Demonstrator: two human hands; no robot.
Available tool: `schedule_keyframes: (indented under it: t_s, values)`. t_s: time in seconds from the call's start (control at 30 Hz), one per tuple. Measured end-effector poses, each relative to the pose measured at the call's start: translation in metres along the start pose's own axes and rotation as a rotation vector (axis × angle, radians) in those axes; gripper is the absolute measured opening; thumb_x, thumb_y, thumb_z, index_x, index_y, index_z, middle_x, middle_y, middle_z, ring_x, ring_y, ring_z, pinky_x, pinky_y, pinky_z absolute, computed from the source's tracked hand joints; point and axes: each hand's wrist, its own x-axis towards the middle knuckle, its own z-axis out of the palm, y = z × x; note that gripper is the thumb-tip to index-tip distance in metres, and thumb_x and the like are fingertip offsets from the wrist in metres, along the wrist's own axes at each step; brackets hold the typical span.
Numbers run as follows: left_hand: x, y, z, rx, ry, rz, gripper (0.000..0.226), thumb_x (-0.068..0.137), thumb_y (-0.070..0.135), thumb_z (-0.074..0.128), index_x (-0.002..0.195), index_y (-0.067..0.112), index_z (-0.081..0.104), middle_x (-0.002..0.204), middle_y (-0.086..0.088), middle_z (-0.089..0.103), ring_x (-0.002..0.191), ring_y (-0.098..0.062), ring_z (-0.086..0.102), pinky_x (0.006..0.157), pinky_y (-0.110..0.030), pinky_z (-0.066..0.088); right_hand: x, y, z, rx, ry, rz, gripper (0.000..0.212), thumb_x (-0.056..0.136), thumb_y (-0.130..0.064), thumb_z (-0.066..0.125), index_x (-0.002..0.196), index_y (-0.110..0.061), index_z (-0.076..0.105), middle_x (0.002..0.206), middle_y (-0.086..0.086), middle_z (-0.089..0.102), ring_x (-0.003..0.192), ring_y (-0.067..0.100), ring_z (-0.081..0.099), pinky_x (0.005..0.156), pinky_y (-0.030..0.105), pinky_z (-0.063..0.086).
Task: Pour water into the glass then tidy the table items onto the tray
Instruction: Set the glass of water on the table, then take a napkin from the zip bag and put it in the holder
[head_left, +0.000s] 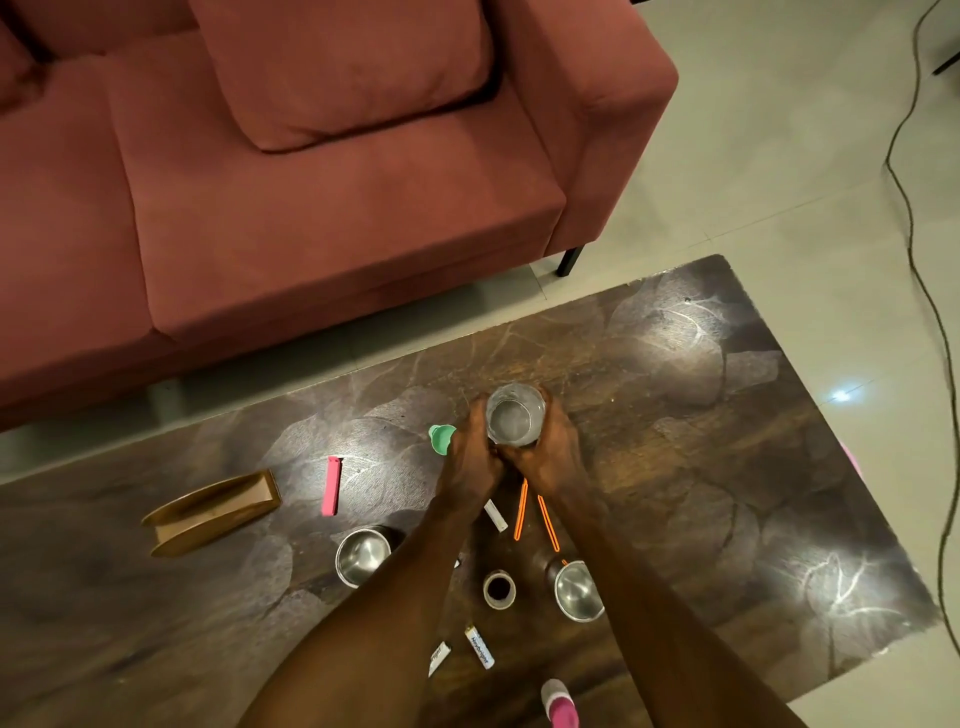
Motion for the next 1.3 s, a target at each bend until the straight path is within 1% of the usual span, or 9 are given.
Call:
schedule_keyframes:
  t_s: [0.23,0.37,0.47,0.6,0.73,0.83,1.0,1.13,1.3]
  values:
    - [-0.017,0.014,-0.013,-0.013,-0.013,0.046,0.063,0.079,-0.002,0.068,0.133,0.016,0.042,0.125,0.005,0.06,0.117,-0.006,0.058,0.099,-0.037,0.05,-0.013,-0.019,-0.003,-0.023,-0.037,0.045,0.097,0.062,-0.023,0.092,0.143,-0.009,0.04,0.136,0.008,0.055,0.126,0.024,0.055,0.105,0.045,0.047]
    - [-0.041,0.031,-0.04,0.037,0.038,-0.007,0.074,0.081,0.013,0.075,0.143,0.018,0.035,0.132,0.002,0.055,0.119,-0.007,0.055,0.098,-0.033,0.05,-0.039,-0.05,-0.002,0.001,0.074,0.026,0.105,0.065,-0.037,0.09,0.149,-0.015,0.032,0.141,0.007,0.052,0.132,0.023,0.05,0.109,0.043,0.044]
    - [-0.057,0.041,-0.078,0.092,0.121,-0.05,0.066,0.09,0.021,0.066,0.147,0.017,0.032,0.148,-0.004,0.044,0.133,-0.021,0.045,0.108,-0.042,0.043,-0.055,-0.085,0.015,-0.039,0.185,-0.029,0.092,0.075,-0.048,0.08,0.149,-0.02,0.033,0.147,0.005,0.047,0.136,0.022,0.045,0.112,0.041,0.04]
    - [-0.076,0.044,-0.154,0.093,0.352,-0.1,0.054,0.087,0.025,0.067,0.136,0.018,0.046,0.136,-0.003,0.056,0.124,-0.022,0.053,0.103,-0.043,0.046,-0.064,-0.136,0.064,-0.119,0.207,-0.251,0.057,0.083,-0.025,0.077,0.132,-0.005,0.056,0.131,0.013,0.06,0.125,0.03,0.055,0.108,0.041,0.042]
    - [-0.109,0.014,-0.255,0.017,0.564,-0.222,0.041,0.084,0.029,0.071,0.121,0.018,0.056,0.12,-0.001,0.064,0.111,-0.021,0.06,0.096,-0.041,0.05,-0.079,-0.192,0.143,-0.204,0.007,-0.354,0.039,0.086,-0.015,0.072,0.123,-0.006,0.062,0.124,0.012,0.064,0.117,0.03,0.058,0.105,0.029,0.036]
    - [-0.144,-0.016,-0.327,0.05,0.647,-0.28,0.041,0.083,0.027,0.072,0.12,0.019,0.056,0.12,0.001,0.064,0.109,-0.019,0.06,0.091,-0.032,0.049,-0.101,-0.23,0.21,-0.223,-0.164,-0.351,0.037,0.088,-0.016,0.066,0.125,-0.012,0.06,0.127,0.007,0.061,0.122,0.024,0.053,0.105,0.031,0.038]
    - [-0.212,-0.073,-0.444,0.115,0.762,-0.382,0.044,0.083,0.028,0.072,0.122,0.015,0.057,0.124,-0.003,0.062,0.114,-0.021,0.056,0.098,-0.039,0.047,-0.148,-0.284,0.336,-0.255,-0.373,-0.383,0.035,0.089,-0.014,0.063,0.124,-0.014,0.06,0.128,0.005,0.061,0.122,0.022,0.053,0.107,0.037,0.042]
    - [-0.256,-0.114,-0.528,0.088,0.852,-0.456,0.039,0.082,0.029,0.074,0.113,0.01,0.061,0.114,-0.006,0.066,0.106,-0.023,0.061,0.09,-0.035,0.049,-0.183,-0.315,0.438,-0.284,-0.492,-0.429,0.034,0.088,-0.015,0.065,0.122,-0.015,0.061,0.126,0.002,0.064,0.12,0.02,0.056,0.104,0.038,0.047]
    - [-0.293,-0.177,-0.612,0.048,0.92,-0.628,0.046,0.082,0.027,0.072,0.121,0.011,0.054,0.124,-0.01,0.058,0.116,-0.027,0.054,0.097,-0.035,0.044,-0.223,-0.341,0.561,-0.223,-0.642,-0.394,0.019,0.086,-0.007,0.064,0.105,-0.01,0.067,0.107,0.005,0.069,0.101,0.02,0.064,0.087,0.026,0.05]
